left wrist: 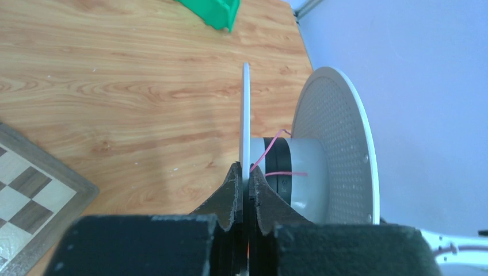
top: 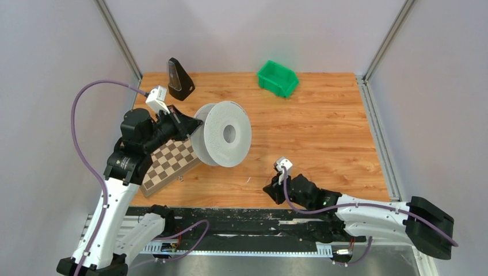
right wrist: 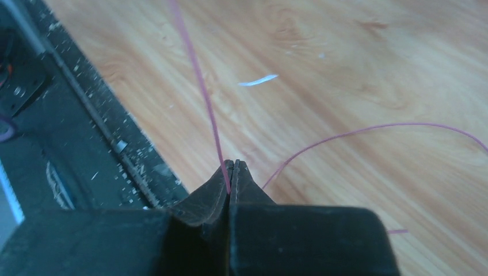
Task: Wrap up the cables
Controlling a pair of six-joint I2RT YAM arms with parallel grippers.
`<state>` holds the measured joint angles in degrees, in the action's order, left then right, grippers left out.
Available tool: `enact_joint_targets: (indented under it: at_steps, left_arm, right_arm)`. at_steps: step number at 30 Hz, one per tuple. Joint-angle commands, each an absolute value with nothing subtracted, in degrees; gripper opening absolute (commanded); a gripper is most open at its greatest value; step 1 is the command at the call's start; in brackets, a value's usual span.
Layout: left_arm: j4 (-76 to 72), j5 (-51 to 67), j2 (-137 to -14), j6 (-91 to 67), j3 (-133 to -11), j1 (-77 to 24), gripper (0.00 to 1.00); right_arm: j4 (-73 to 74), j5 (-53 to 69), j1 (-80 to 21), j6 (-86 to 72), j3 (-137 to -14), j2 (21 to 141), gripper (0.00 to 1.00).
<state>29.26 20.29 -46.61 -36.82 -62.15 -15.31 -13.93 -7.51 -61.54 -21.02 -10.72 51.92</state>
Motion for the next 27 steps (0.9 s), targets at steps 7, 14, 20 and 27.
enact_joint_targets:
  at_steps: [7, 14, 20, 27]
  left_arm:
    - [19.61, 4.98, -46.48, -44.13, -58.71, -14.41, 0.0]
    - [21.0, 0.25, -47.75, -41.19, -57.74, -14.41, 0.0]
    - [20.21, 0.18, -48.17, -33.53, -54.91, -14.35, 0.0]
    - [18.39, 3.04, -46.44, -27.18, -49.66, -14.5, 0.0]
  right_arm:
    - [-13.13, -10.68, -76.51, -17.51, -25.76, 60.74, 0.0]
    - [-11.03, -9.07, -83.76, -15.53, -36.75, 70.79, 0.0]
    - [-5.38, -9.41, -83.74, -13.03, -48.13, 75.98, 0.0]
    - [-2.95, -2.64, -78.72, -10.97, -56.99, 78.3, 0.0]
